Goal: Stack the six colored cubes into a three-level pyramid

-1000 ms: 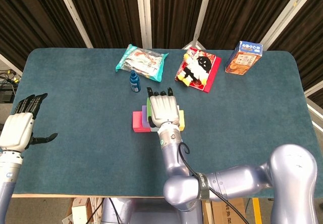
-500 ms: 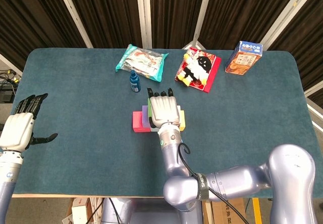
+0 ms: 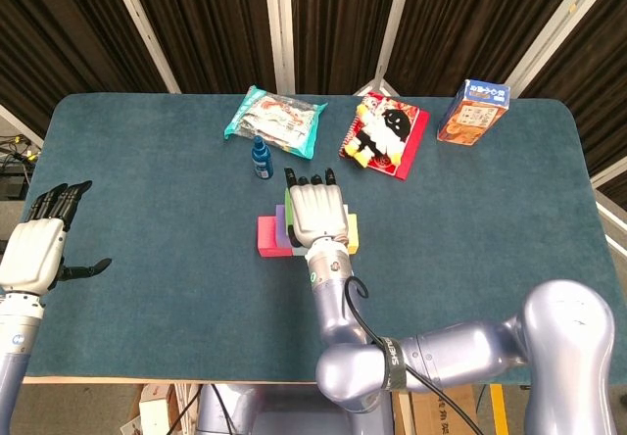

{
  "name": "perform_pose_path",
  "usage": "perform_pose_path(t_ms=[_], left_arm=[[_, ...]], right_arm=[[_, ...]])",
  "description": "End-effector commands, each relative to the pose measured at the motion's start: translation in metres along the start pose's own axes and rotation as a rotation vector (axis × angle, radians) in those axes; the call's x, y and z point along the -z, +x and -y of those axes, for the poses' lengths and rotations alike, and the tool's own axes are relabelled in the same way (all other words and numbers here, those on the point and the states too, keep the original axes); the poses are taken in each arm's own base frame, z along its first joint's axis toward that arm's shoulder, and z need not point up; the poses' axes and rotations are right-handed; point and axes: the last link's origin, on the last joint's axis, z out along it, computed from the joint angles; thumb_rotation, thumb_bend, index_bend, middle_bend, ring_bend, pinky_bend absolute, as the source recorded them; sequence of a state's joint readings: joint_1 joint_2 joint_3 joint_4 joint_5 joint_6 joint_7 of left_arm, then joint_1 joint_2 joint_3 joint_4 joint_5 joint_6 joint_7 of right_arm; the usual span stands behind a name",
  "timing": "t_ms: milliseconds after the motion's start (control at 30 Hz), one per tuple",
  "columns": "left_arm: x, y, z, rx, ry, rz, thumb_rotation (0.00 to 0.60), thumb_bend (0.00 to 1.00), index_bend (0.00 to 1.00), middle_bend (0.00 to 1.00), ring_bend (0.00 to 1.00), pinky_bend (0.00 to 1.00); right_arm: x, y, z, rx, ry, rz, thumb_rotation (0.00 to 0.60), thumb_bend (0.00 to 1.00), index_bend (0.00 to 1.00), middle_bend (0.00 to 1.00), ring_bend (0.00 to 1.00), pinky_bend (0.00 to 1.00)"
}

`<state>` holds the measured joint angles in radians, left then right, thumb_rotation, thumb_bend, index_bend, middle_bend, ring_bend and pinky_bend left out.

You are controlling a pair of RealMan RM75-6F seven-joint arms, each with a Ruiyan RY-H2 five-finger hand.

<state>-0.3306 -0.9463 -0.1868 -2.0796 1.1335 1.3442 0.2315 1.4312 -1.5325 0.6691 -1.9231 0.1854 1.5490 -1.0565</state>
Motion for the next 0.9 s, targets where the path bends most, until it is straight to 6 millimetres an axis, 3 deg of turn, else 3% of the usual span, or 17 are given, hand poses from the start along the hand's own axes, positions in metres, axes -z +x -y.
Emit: perform_pose_path(t_ms=[33,900], left_arm=[[0.0,0.0,0.0,0.0,0.0,0.0,0.6,0.12,0.0,0.07,0.04,0.06],[0.001,0.0,-0.002,0.0,-0.006,-0.001,0.6,0.12,0.0,0.07,0.04,0.06]], right_arm=[[0.0,0.001,0.0,0.002,-0.002,-0.001,0.6,0.46,0.0,0.35,0.16,0.0],[0.004,0.007,-0.012,0.061,-0.057,0.021,0.6,0.46,0.0,0.35,0.16,0.0]])
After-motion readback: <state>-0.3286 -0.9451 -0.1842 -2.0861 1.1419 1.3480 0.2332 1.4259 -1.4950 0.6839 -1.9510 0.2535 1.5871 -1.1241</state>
